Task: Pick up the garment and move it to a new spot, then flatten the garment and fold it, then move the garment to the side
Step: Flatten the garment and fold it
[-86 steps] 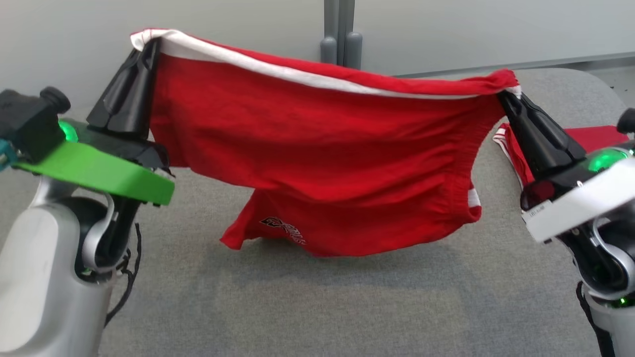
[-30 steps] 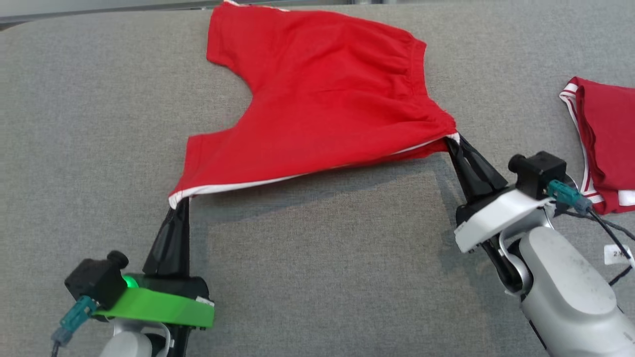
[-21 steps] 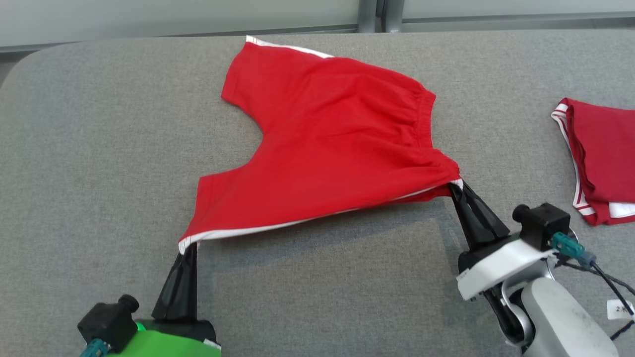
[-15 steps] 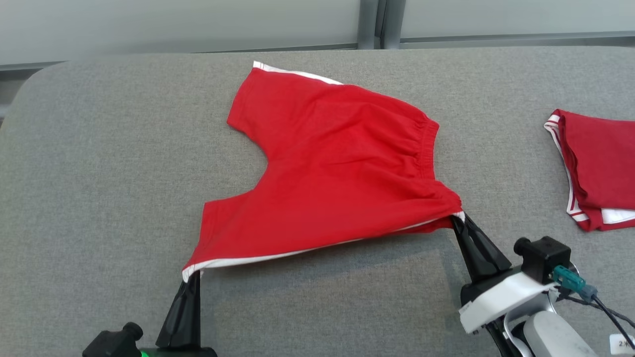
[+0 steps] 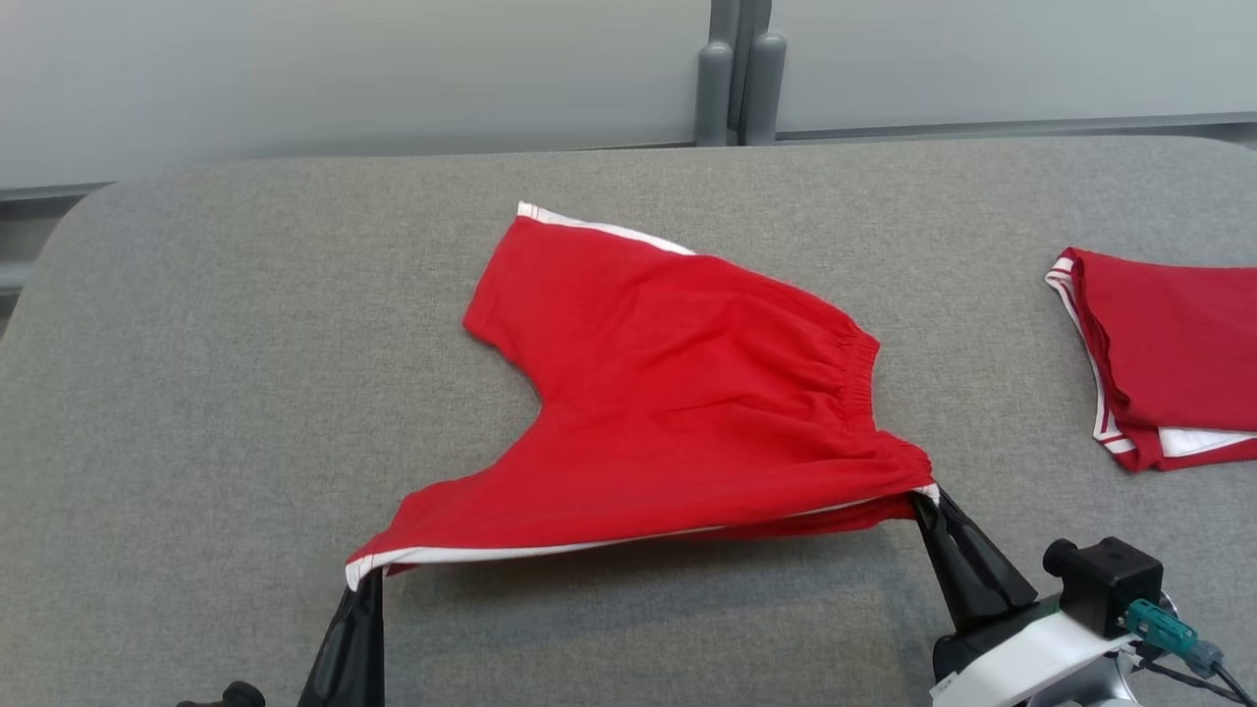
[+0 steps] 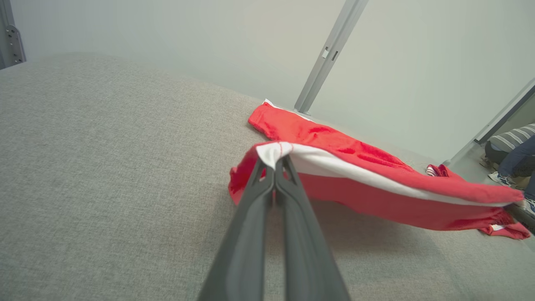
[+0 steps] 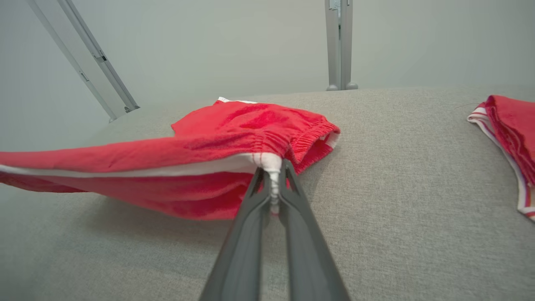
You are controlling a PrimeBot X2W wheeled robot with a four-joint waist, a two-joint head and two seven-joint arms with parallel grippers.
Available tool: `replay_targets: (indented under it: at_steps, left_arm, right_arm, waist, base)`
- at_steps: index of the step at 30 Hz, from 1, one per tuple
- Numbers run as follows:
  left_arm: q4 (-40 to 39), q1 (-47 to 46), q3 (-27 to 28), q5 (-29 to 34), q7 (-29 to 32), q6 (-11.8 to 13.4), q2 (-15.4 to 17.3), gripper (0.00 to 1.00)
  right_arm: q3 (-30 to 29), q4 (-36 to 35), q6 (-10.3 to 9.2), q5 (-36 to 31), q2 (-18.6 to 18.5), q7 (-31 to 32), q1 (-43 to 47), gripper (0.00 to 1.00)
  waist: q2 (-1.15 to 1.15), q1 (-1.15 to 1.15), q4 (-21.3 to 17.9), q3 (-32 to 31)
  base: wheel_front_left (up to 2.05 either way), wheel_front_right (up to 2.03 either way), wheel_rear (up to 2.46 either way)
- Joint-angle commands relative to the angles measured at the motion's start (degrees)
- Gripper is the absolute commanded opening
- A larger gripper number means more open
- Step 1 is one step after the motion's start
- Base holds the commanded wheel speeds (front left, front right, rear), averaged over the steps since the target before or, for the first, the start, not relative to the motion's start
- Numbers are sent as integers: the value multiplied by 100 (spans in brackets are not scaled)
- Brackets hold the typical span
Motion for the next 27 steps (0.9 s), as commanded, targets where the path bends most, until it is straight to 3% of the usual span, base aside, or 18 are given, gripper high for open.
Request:
replay_targets:
  at_steps: [1,13,27]
  left_arm:
    - [-65,84,28,49,-11,39,55,0]
    - [-555,484,270,-22,-1,256,128,0]
    - [-119,-28,170,-77,178,94,286,0]
  right_arm:
    - [-33,-131,-8,-53,6,69,130,0]
    - [-44,-857,-8,-99,-23,437,657,0]
    - [237,-514,-8,156,50,578,545,0]
  waist:
    - [58,0,-56,-104]
    - [58,0,-262,-279]
    - [58,0,-346,-285]
  base:
    - [0,0,0]
    - [0,0,0]
    - [0,0,0]
